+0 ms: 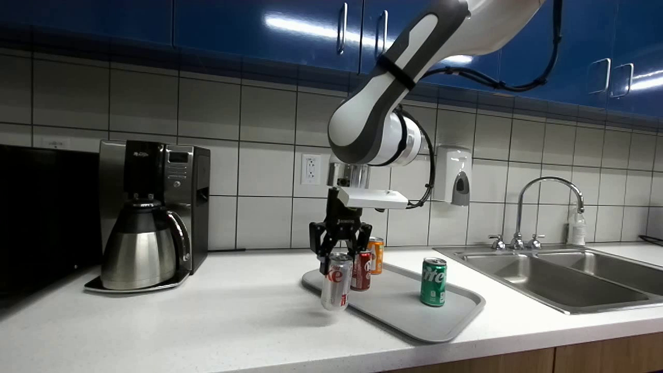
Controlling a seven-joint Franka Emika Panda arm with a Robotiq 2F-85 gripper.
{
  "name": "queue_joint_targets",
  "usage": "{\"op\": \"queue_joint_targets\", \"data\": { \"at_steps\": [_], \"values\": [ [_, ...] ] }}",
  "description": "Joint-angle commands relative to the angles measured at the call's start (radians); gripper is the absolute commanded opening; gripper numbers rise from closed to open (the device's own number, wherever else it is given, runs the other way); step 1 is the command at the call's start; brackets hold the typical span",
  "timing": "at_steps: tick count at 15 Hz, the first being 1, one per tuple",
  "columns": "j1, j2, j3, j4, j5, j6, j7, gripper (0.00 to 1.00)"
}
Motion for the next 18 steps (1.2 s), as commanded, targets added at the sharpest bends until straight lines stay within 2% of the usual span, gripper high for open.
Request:
{"op": "queue_joint_targets", "data": {
  "at_steps": [1, 10, 11, 12, 14, 18],
  "values": [
    [0.007, 0.031, -0.005, 0.017, -0.040, 0.018, 0.006, 0.38],
    [0.003, 0.059, -0.003, 0.028, -0.031, -0.005, -0.019, 0.38],
    [0.004, 0.057, -0.003, 0.028, -0.032, -0.010, -0.020, 0.88],
    [0.001, 0.055, 0.000, 0.029, -0.024, -0.015, -0.027, 0.90],
    [0.001, 0.050, 0.000, 0.033, -0.024, -0.022, -0.031, 1.00],
    [-0.008, 0.015, 0.008, 0.036, -0.003, -0.049, -0.057, 1.00]
  ]
}}
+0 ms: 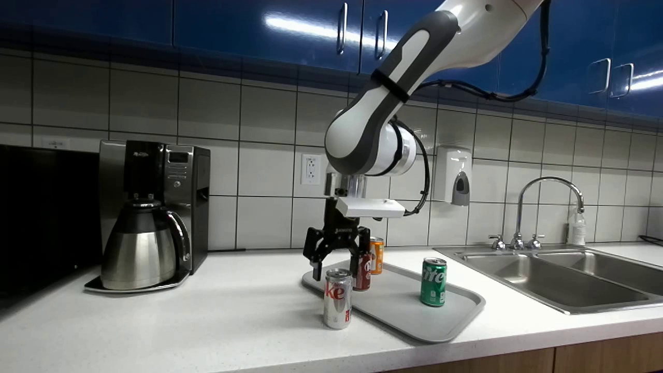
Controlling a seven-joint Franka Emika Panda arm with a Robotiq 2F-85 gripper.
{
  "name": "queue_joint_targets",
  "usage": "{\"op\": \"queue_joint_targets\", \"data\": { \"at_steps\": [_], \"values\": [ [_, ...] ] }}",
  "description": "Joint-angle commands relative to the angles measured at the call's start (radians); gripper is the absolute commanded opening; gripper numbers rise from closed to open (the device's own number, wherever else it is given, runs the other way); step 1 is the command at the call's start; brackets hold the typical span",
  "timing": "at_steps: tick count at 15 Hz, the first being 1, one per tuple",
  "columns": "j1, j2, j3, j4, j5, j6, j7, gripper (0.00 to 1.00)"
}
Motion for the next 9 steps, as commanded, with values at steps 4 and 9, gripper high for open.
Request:
{"op": "queue_joint_targets", "data": {
  "at_steps": [4, 9],
  "values": [
    [-0.020, -0.099, 0.009, 0.012, 0.041, -0.082, -0.068, 1.00],
    [-0.064, -0.188, -0.028, 0.001, 0.079, -0.157, -0.090, 1.00]
  ]
}}
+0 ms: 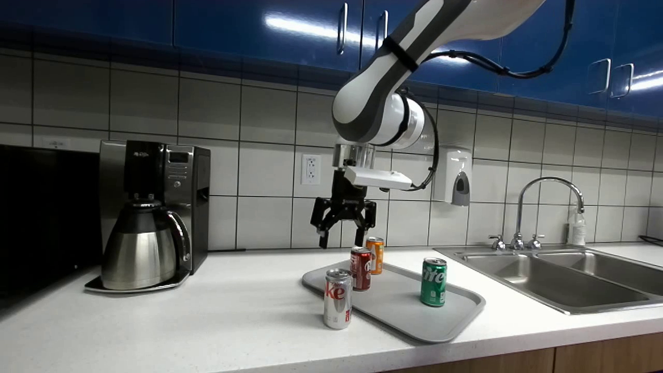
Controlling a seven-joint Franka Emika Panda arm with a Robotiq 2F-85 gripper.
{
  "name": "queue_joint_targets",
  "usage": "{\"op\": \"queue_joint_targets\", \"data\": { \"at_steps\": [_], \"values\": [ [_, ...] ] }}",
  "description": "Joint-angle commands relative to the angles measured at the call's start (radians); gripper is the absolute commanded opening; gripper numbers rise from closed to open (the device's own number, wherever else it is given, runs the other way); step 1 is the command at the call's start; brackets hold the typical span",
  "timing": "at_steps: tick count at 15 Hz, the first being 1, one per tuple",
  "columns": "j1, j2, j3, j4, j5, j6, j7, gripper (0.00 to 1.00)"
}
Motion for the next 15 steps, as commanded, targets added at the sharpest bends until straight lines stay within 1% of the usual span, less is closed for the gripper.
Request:
{"op": "queue_joint_targets", "data": {
  "at_steps": [1, 7, 12, 15],
  "values": [
    [-0.051, -0.089, -0.028, -0.013, 0.033, -0.099, -0.040, 1.00],
    [-0.108, -0.176, -0.090, -0.047, -0.019, -0.183, -0.028, 1.00],
    [-0.141, -0.234, -0.121, -0.117, -0.054, -0.175, -0.027, 1.00],
    [-0.160, -0.262, -0.139, -0.157, -0.049, -0.164, -0.037, 1.00]
  ]
}}
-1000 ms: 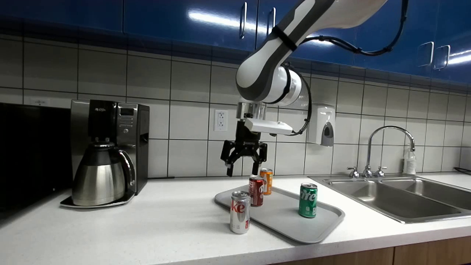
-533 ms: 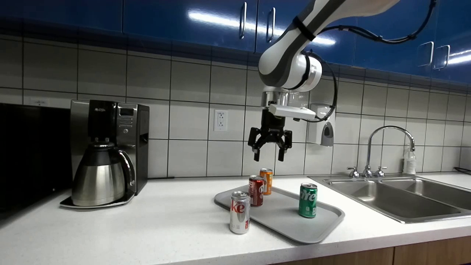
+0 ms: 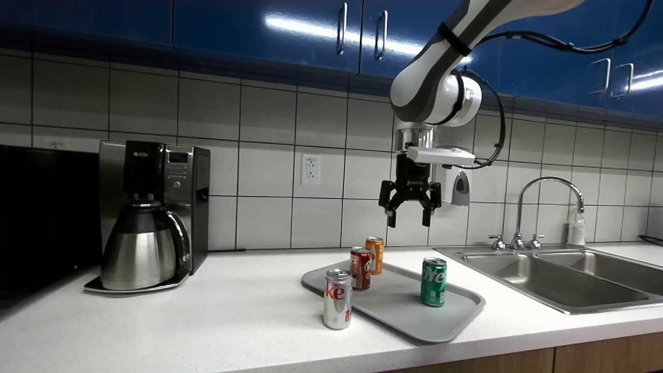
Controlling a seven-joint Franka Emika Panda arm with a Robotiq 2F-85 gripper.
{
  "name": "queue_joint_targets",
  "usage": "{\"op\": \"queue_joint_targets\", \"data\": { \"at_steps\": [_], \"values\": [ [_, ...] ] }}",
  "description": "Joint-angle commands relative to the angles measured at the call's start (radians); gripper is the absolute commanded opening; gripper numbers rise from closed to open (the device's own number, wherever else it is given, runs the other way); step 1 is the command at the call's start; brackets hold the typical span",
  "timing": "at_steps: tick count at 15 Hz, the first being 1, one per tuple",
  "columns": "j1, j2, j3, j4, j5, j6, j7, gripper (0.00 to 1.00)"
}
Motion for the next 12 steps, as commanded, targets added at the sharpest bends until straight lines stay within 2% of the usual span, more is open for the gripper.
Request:
{"op": "queue_joint_targets", "data": {
  "at_steps": [1, 12],
  "values": [
    [-0.031, -0.068, -0.014, -0.067, -0.010, 0.001, -0.026, 1.00],
    [-0.093, -0.033, -0.068, -0.099, -0.031, 0.044, -0.014, 1.00]
  ]
}}
